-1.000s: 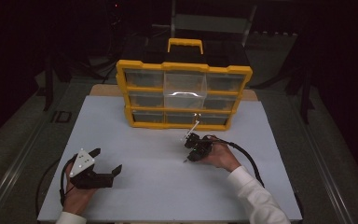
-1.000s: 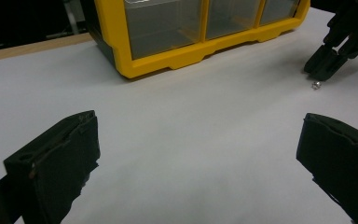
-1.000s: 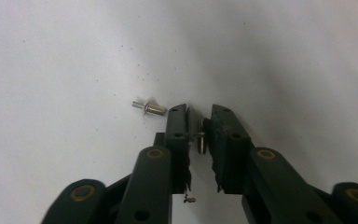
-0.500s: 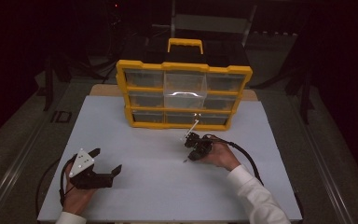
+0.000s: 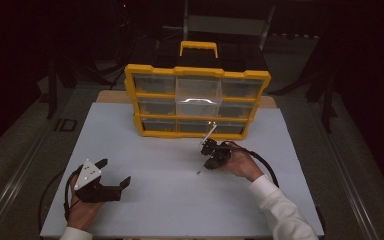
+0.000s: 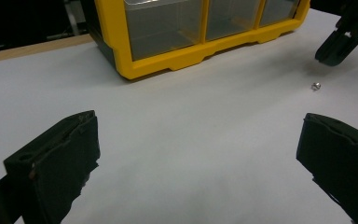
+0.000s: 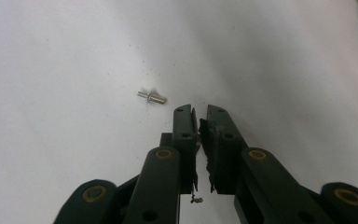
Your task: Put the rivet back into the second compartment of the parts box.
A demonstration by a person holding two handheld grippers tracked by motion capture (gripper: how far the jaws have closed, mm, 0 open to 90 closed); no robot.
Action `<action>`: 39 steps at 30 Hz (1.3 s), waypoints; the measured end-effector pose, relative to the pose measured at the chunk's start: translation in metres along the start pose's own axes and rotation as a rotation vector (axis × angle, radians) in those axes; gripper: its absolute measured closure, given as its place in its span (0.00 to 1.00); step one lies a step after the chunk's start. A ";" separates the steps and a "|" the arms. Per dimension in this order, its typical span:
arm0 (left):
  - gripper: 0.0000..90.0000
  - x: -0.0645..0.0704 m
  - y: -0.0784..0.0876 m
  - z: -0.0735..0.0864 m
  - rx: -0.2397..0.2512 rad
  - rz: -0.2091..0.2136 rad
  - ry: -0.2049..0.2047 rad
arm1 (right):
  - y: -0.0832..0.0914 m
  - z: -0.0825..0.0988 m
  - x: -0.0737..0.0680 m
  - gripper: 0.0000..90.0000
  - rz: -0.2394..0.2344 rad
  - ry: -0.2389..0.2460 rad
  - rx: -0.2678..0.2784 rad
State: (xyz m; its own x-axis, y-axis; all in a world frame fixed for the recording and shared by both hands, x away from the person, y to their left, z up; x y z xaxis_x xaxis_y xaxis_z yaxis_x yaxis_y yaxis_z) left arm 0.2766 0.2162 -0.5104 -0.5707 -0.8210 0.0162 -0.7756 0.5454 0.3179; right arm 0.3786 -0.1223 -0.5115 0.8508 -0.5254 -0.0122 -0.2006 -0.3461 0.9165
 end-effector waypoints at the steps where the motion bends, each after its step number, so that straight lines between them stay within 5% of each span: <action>1: 0.00 0.000 0.000 0.000 0.000 0.000 0.000 | 0.004 -0.001 0.000 0.92 -0.005 0.011 0.010; 39: 0.00 0.000 -0.001 0.001 -0.007 -0.011 -0.005 | 0.087 -0.025 -0.008 0.92 -0.022 0.047 0.134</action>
State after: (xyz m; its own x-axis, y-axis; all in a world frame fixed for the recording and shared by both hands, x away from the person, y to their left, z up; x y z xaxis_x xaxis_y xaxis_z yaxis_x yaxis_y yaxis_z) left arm 0.2774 0.2158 -0.5114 -0.5632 -0.8263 0.0082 -0.7801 0.5350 0.3244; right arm 0.3666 -0.1292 -0.4215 0.8770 -0.4804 -0.0102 -0.2419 -0.4599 0.8544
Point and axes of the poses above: each handheld gripper's, and its own axes: y roughly backward along the jaws, z roughly out of its underside, x roughly to its right, the point moved 4 cm from there along -y, roughly forward along the jaws, and after that the axes turned 7 degrees about x, right-handed, at the moved point
